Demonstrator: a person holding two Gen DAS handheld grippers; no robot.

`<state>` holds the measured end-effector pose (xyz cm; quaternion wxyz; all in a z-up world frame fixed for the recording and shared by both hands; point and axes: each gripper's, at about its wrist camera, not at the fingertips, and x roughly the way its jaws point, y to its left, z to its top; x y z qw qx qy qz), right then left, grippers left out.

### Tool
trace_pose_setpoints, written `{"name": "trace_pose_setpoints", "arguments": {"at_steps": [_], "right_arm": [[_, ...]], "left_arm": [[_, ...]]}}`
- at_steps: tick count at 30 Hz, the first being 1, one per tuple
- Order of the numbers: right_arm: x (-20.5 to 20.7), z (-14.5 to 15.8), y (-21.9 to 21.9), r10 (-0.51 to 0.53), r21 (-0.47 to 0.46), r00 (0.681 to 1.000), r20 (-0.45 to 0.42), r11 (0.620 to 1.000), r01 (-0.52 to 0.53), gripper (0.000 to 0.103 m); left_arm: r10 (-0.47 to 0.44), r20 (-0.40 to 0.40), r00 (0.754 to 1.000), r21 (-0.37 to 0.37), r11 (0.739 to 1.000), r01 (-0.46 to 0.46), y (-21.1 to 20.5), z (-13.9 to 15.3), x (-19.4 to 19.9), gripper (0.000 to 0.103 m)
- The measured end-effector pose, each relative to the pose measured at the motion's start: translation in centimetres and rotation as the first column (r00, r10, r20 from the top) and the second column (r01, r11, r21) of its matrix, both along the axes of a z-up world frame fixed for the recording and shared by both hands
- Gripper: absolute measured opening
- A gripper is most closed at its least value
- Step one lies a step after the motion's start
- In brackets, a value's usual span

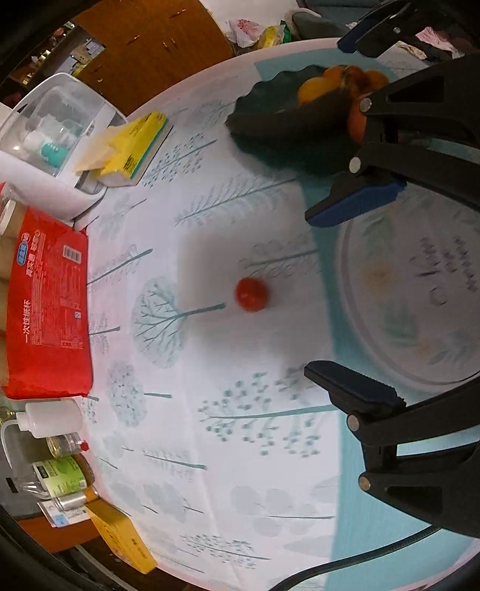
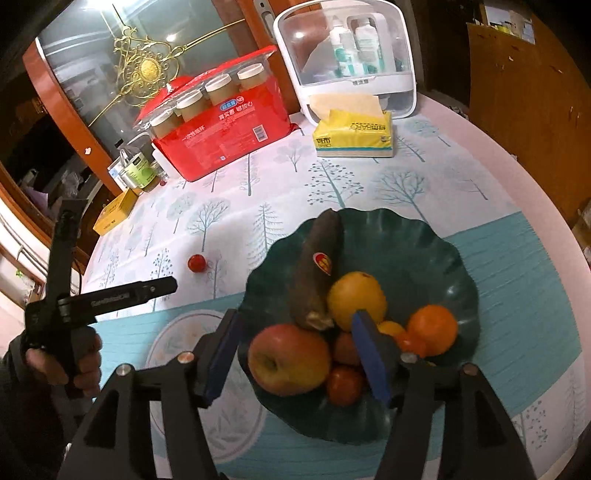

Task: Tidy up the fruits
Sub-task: 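Move the left gripper to the small cherry tomato and grasp it, then carry the cherry tomato in the left gripper onto the green plate and release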

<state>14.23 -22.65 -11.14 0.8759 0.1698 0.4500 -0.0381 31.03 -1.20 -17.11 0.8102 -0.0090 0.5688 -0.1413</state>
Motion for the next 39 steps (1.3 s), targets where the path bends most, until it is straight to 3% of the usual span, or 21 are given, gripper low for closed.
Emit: {"name": "trace_pose_setpoints", "arguments": {"at_steps": [10,16,23,29,39], "right_arm": [[2.6,-0.6,2.1,0.015,-0.037,0.999,-0.028,0.999,-0.016,0.063],[3.1,-0.8,3.1,0.046,-0.079,0.998,-0.051,0.996,-0.05,0.063],[3.2,-1.2,3.1,0.044,-0.081,0.997,-0.066,0.996,-0.049,0.063],[3.0,-1.6,3.1,0.038,-0.069,0.996,-0.075,0.997,-0.043,0.063],[2.1,-1.3,2.5,0.031,-0.071,0.998,-0.063,0.997,-0.035,0.063]], "left_arm": [[-0.014,0.021,1.0,-0.047,0.999,0.015,-0.2,-3.3,3.8,0.072],[-0.011,0.028,1.0,-0.074,0.997,0.013,-0.9,-4.9,4.4,0.063],[0.006,0.08,0.997,-0.08,0.997,0.0,-1.3,-5.0,4.5,0.047],[0.006,0.087,0.996,-0.09,0.996,0.001,-1.2,-5.1,4.6,0.026],[-0.017,0.113,0.993,-0.111,0.993,0.029,-2.1,-3.3,3.4,0.025]]}}
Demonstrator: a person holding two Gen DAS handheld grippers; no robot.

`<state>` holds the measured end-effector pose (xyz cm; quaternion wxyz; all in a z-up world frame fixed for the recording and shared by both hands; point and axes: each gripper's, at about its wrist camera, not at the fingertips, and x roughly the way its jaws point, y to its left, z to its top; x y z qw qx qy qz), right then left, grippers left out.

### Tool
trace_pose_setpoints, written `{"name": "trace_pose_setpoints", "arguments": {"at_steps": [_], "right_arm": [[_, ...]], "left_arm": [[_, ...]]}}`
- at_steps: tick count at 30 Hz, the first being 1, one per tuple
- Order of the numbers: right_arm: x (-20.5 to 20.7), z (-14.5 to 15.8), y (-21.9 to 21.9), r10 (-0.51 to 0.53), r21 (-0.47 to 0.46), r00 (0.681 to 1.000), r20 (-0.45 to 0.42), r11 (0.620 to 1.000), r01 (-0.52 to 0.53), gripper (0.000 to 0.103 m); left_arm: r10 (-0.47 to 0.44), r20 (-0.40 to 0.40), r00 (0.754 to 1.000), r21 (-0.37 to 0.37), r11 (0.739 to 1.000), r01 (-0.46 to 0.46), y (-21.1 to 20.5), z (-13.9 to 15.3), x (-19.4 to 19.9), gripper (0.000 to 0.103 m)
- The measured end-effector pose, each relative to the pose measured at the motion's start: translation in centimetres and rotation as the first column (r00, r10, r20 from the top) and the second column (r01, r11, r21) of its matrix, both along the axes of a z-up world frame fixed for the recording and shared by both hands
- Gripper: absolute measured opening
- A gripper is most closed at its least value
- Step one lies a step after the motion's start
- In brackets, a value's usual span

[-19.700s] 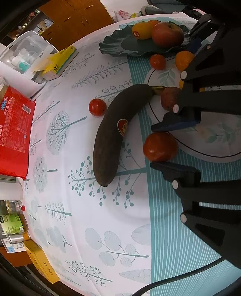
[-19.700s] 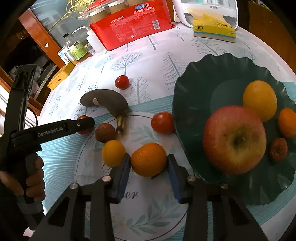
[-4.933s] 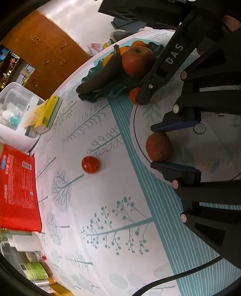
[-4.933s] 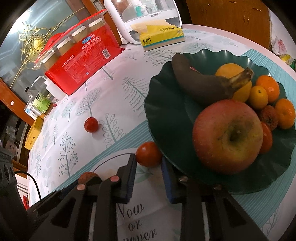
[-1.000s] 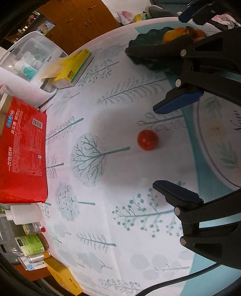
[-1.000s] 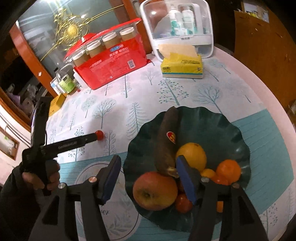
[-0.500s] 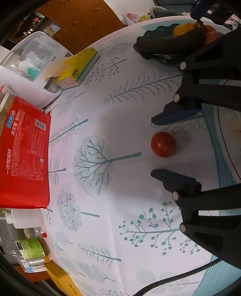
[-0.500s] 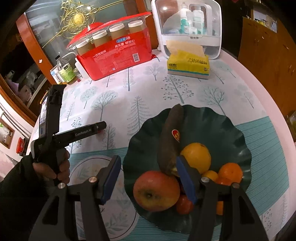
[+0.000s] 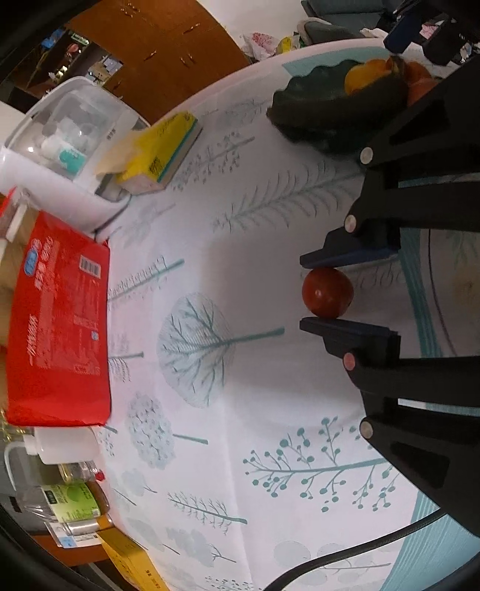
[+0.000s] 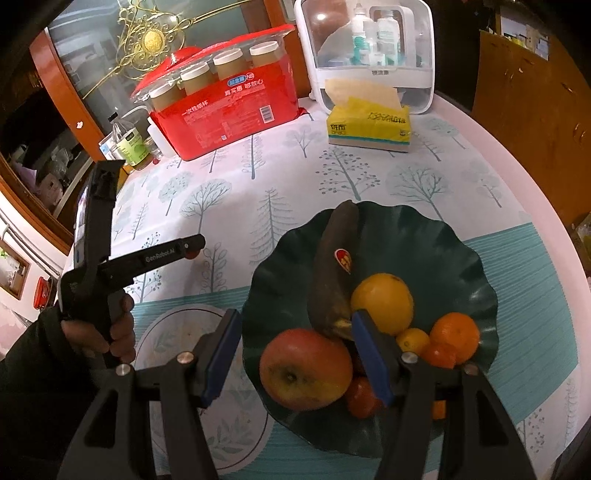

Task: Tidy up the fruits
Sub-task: 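Carry the cherry tomato in the left gripper onto the green plate and release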

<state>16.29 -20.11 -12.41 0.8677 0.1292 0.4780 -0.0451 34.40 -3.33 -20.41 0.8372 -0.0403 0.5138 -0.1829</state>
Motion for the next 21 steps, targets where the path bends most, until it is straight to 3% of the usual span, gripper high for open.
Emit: {"name": "trace_pose_setpoints", "arguments": {"at_steps": [10,21], "right_arm": [[-2.0,0.9,-1.8,0.006,0.006,1.0,0.027,1.0,-0.006,0.063],[-5.5,1.6,-5.4,0.042,0.023,0.998,0.045,0.999,-0.043,0.063]], "left_arm": [[-0.058,0.004,0.998,-0.069,0.996,0.058,-3.6,2.8,-4.0,0.025],[-0.065,0.0,0.998,-0.054,0.996,0.065,-7.6,4.2,-9.4,0.025]]}}
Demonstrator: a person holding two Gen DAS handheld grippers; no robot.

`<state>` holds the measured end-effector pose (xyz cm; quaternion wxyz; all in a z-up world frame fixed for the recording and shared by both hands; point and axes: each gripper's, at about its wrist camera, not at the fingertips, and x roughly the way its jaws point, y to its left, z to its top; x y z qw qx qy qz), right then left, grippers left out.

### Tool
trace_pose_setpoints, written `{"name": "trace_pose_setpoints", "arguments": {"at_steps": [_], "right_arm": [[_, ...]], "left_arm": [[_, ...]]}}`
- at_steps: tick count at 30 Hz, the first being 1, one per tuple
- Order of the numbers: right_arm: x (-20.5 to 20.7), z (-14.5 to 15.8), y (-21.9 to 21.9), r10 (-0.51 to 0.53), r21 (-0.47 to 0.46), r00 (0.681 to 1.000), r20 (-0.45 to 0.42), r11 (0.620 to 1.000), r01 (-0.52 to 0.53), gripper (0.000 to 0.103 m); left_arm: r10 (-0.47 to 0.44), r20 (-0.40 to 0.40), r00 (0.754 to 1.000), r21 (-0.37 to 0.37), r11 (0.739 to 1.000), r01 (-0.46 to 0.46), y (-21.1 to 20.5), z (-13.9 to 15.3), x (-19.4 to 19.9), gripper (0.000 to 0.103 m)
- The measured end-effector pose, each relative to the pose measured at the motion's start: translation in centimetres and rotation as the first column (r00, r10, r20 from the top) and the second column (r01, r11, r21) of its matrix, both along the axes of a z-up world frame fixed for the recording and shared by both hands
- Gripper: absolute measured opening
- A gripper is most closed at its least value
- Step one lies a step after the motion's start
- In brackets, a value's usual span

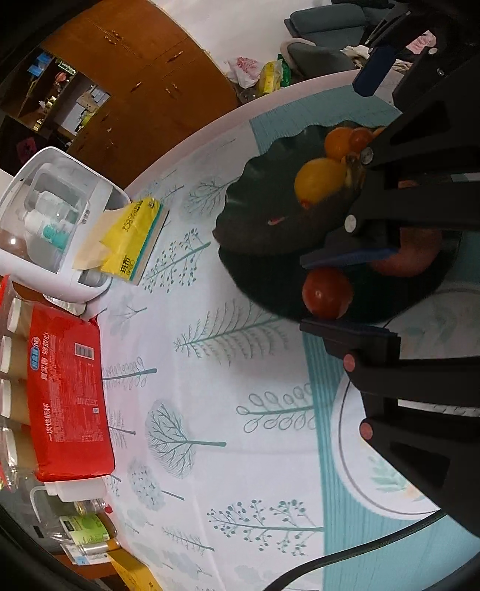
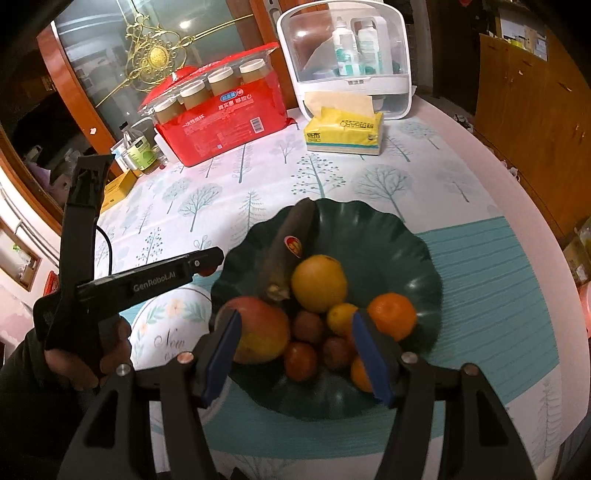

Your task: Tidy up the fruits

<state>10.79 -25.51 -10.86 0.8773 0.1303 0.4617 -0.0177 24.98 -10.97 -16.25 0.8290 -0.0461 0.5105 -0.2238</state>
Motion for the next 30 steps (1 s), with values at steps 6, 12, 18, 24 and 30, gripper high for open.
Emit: {"name": "trace_pose_setpoints", "arguments": {"at_steps": [6,12,18,24,30], "right_arm": [[-2.1,0.3,-1.6,0.048,0.006,0.999,0.01,0.999,-0.049,0.063],[-3.5,0.8,-2.0,0.113,0.006,0.993,0.021,0.994,-0.113,0.068],[-4.1,0.6,-0.8,0.192,0.021,0.981,0.001,0.981,-0.192,0.073],[-4.2,2.1,2.1,0.31,0.008,0.951,0.013,0.951,-0.31,0.078],[-2.1,4.3,5.5,0.415,0.004,0.91,0.028,0.91,-0.415,0.08]], "left_arm": [[0.086,0.039,0.996,0.015,0.996,-0.086,-0.4,1.7,-2.3,0.041],[0.198,0.052,0.979,0.023,0.98,-0.2,1.7,3.5,-5.2,0.062],[0.33,0.038,0.943,0.057,0.942,-0.331,5.8,4.1,-10.1,0.072],[0.455,0.035,0.89,-0.024,0.891,-0.454,10.8,6.1,-15.4,0.079],[0.56,0.106,0.822,-0.045,0.828,-0.558,15.6,9.5,-18.5,0.08]]}}
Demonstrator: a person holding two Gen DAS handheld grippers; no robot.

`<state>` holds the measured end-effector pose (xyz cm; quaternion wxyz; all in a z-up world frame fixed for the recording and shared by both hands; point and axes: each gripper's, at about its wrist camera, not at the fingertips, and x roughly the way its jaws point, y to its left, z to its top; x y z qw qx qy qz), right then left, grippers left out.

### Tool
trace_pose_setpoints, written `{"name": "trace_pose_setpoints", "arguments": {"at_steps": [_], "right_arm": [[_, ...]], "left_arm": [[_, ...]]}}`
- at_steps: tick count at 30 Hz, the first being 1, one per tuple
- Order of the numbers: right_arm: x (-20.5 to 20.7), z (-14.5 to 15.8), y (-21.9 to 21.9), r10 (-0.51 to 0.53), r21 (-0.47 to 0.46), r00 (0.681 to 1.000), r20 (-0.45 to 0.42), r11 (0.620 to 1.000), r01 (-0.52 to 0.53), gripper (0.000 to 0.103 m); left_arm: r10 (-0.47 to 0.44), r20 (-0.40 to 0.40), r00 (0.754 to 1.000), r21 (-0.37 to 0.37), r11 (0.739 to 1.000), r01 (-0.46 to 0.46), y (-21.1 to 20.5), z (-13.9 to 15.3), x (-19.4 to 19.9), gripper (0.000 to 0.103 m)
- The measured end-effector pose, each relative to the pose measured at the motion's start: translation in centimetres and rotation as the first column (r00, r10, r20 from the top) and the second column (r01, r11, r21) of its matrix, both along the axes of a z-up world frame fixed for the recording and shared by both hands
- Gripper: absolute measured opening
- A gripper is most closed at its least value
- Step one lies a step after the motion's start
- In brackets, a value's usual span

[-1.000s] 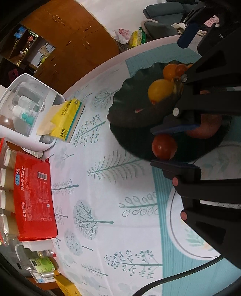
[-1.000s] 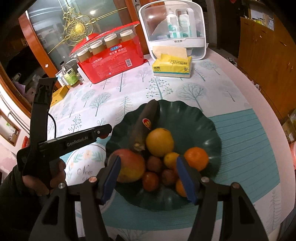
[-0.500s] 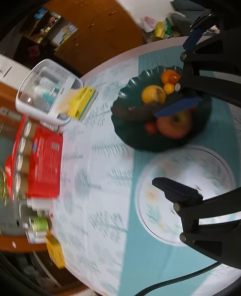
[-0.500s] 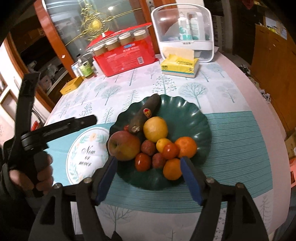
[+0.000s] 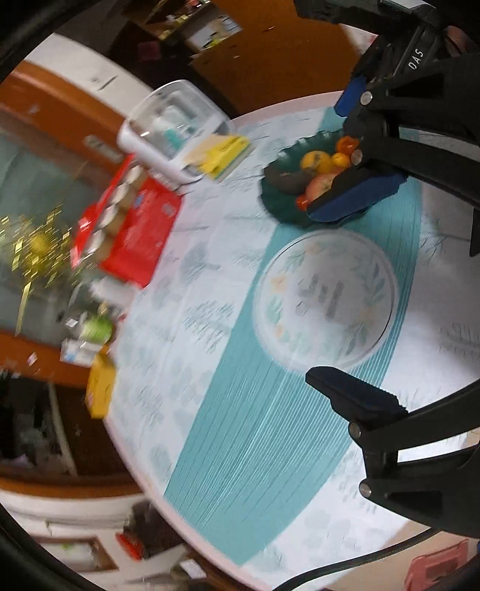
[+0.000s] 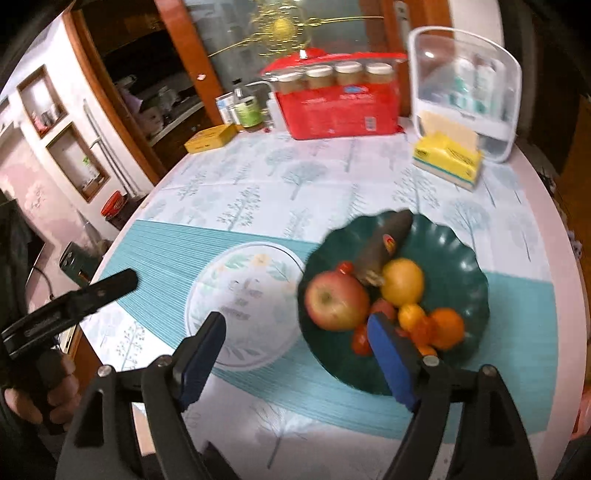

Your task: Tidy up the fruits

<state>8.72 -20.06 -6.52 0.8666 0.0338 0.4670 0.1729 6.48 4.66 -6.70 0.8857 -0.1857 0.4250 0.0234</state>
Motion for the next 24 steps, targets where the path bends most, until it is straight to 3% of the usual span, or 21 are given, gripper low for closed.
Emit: {"name": "trace_pose_setpoints", "arguments": {"at_steps": [5,10,15,24], "right_arm": [[-0.7,1.5,2.4,0.054,0.029,0.998,0.029,0.998,-0.054,0.086],[-1.8,1.7,3.5,0.022,0.062,1.0,-0.02,0.998,-0.021,0.09],[-3.8,2.2,3.9,-0.062,0.02,0.997,-0.054,0.998,0.064,0.09],[-8.5,3.0,6.8,-0.168,0.019,0.985,-0.045,0.985,0.169,0.094]], "left_arm": [[0.002,0.033,0.999,0.108,0.994,-0.005,1.8,3.6,-1.2,0.081],[-0.025,0.017,1.0,0.138,0.99,0.022,1.7,5.3,-2.1,0.085],[-0.101,0.02,0.995,0.151,0.984,0.097,1.2,5.7,-2.5,0.085],[-0.219,-0.062,0.974,0.191,0.955,0.227,2.1,4.7,-3.9,0.088]]}}
